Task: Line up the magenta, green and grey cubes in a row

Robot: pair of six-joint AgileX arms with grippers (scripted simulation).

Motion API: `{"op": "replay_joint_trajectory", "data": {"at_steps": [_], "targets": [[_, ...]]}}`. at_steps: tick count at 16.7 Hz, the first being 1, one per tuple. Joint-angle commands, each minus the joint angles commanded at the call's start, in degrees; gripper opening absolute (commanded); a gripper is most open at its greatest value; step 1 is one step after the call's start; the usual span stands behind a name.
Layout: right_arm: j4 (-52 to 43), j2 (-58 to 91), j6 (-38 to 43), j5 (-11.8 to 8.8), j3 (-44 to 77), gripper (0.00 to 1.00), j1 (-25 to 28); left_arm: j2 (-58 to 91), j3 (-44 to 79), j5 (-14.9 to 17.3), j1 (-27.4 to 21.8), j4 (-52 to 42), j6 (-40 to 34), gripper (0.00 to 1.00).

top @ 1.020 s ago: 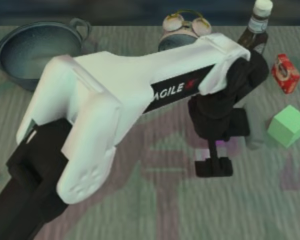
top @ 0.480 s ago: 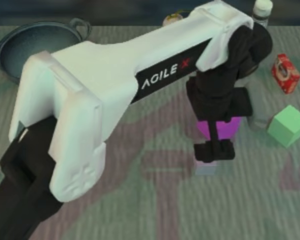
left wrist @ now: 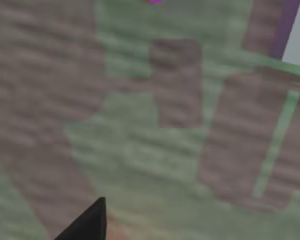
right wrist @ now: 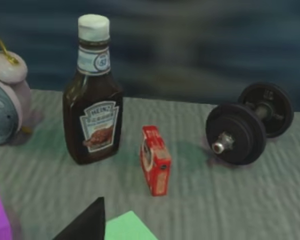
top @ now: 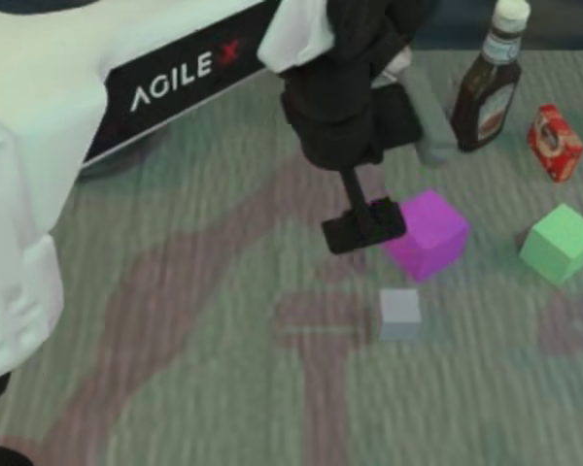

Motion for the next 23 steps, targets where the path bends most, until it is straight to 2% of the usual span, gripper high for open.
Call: {"op": "replay_joint_trajectory", "data": {"at_steps": [4,10,14,19,23], "targets": [[-10.08,19.48,-5.11,-0.1,15.43,1.0,1.11,-22.6,-20.22,-0.57,9.08,11.5,-6.49,1.0],[-28.37,56.39,-14.06,0.18,40.73,1.0,2.89,-64.69,-58.51,-1.15,23.93,32.56,-17.81,1.0],[-39.68,77.74,-19.51,0.4,56.31,1.0,3.92,-89.21,-82.34,-1.16,32.08,46.19,-24.56,1.0],[-49.91,97.14,-24.65,0.28,72.55,1.0,4.92,-112.72,-104.77,-0.76,39.43,60.71,-31.41,1.0],[-54.23,106.08,-27.0,0.04,80.48,1.0,5.38,-123.83,-114.77,-0.39,42.53,67.85,-34.75,1.0]]}}
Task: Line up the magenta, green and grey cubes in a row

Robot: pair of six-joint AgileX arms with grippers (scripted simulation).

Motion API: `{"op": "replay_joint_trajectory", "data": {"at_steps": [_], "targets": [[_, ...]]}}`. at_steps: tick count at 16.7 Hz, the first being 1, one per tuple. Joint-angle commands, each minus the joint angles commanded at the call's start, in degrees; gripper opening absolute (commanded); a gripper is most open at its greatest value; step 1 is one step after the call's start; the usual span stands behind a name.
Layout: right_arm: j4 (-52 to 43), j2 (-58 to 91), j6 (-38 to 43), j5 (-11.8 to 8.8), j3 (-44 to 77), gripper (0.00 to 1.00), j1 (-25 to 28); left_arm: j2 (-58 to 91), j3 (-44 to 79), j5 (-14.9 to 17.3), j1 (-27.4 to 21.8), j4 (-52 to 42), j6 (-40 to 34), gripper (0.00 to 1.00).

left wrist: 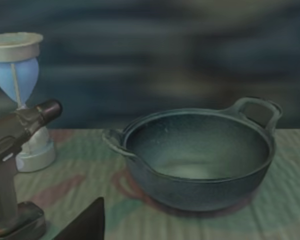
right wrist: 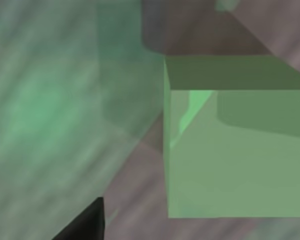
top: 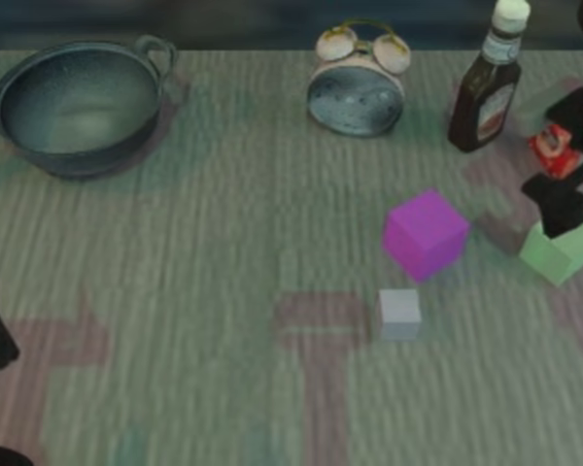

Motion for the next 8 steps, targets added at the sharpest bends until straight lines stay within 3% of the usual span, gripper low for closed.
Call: {"op": "replay_joint_trajectory", "data": {"at_steps": [8], "targets": [[-0.62,1.78,-0.49,-0.02,1.5,1.0,-0.21,-2.02,-1.71,0.09,0.58,1.45,-0.68,1.0]]}}
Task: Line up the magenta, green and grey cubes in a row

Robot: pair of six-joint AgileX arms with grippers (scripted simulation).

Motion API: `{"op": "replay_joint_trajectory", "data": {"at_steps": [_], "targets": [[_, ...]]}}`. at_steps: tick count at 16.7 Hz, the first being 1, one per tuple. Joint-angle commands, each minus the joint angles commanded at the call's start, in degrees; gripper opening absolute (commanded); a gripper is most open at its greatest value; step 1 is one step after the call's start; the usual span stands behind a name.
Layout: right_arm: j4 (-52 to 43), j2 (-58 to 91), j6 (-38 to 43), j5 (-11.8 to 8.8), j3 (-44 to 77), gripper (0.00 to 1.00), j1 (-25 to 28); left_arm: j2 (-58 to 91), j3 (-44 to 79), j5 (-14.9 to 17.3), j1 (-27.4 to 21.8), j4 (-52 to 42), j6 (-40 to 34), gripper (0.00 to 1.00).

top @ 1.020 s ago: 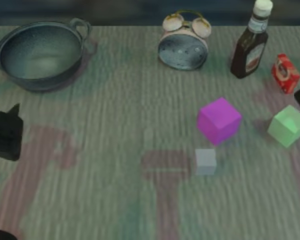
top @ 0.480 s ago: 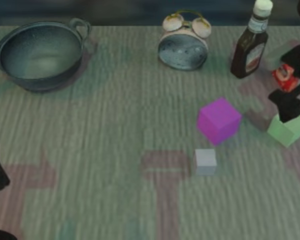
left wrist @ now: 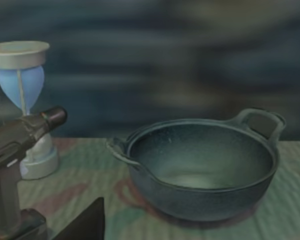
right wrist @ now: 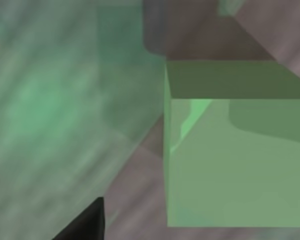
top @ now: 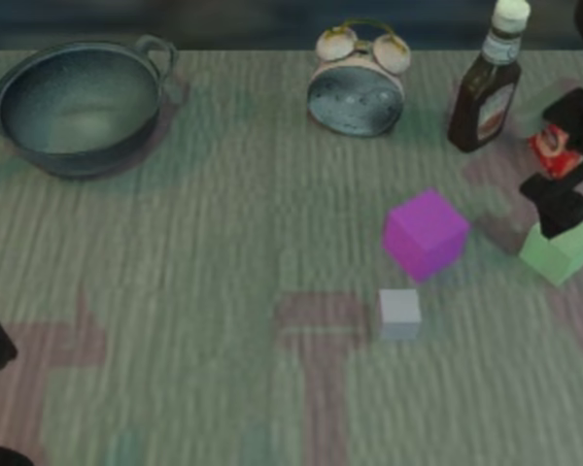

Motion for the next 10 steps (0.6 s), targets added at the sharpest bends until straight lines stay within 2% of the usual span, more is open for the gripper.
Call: {"op": "replay_joint_trajectory", "data": {"at_steps": [3,7,10], "targets": [[4.03,1.66,-0.05,0.0,-2.43,1.0,0.19,0.0,0.0,0.0,0.0,0.0,0.0,1.0],[13.86,5.54,0.14,0.03,-7.82,1.0,0.31,0.0,0.0,0.0,0.0,0.0,0.0,1.0],[16.99,7.04,0.21,0.05,-9.86,1.0,0.36,0.0,0.0,0.0,0.0,0.0,0.0,1.0]]}}
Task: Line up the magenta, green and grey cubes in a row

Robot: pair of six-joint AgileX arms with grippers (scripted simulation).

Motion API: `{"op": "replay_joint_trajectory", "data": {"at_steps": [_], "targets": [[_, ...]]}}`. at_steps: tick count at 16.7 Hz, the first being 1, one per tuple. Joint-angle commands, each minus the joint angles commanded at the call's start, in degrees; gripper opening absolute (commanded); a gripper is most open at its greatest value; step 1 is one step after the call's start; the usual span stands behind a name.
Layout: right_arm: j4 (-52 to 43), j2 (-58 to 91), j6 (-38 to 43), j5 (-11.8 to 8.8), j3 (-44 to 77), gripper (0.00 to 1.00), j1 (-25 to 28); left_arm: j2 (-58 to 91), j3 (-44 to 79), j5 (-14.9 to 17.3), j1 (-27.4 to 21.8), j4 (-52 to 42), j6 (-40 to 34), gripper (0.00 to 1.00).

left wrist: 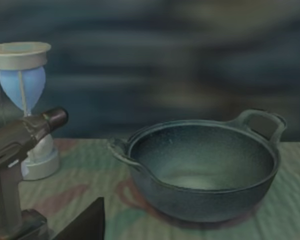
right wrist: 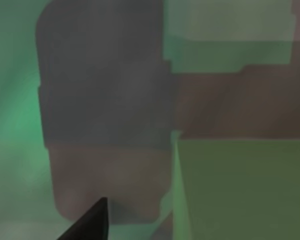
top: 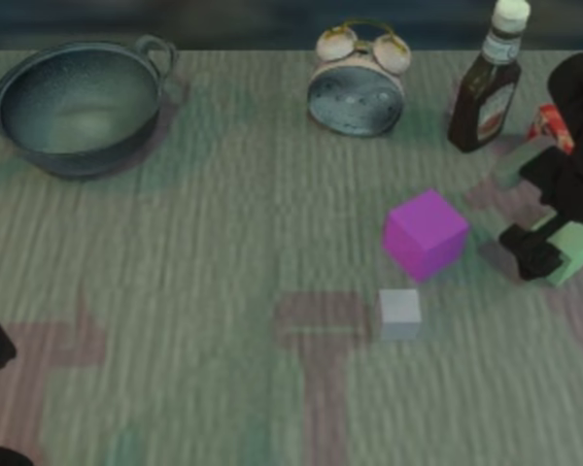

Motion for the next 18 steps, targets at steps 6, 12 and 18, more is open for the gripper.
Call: {"op": "replay_joint_trajectory", "data": {"at_steps": [6,12,18], "targets": [[0.01,0.0,0.0,0.0,-0.01,0.77,0.0,0.0,0.0,0.0,0.0,0.0,0.0,1.0],[0.01,0.0,0.0,0.0,-0.01,0.32,0.0,0.0,0.0,0.0,0.0,0.0,0.0,1.0],[0.01,0.0,0.0,0.0,-0.01,0.0,0.0,0.0,0.0,0.0,0.0,0.0,0.0,1.0]]}}
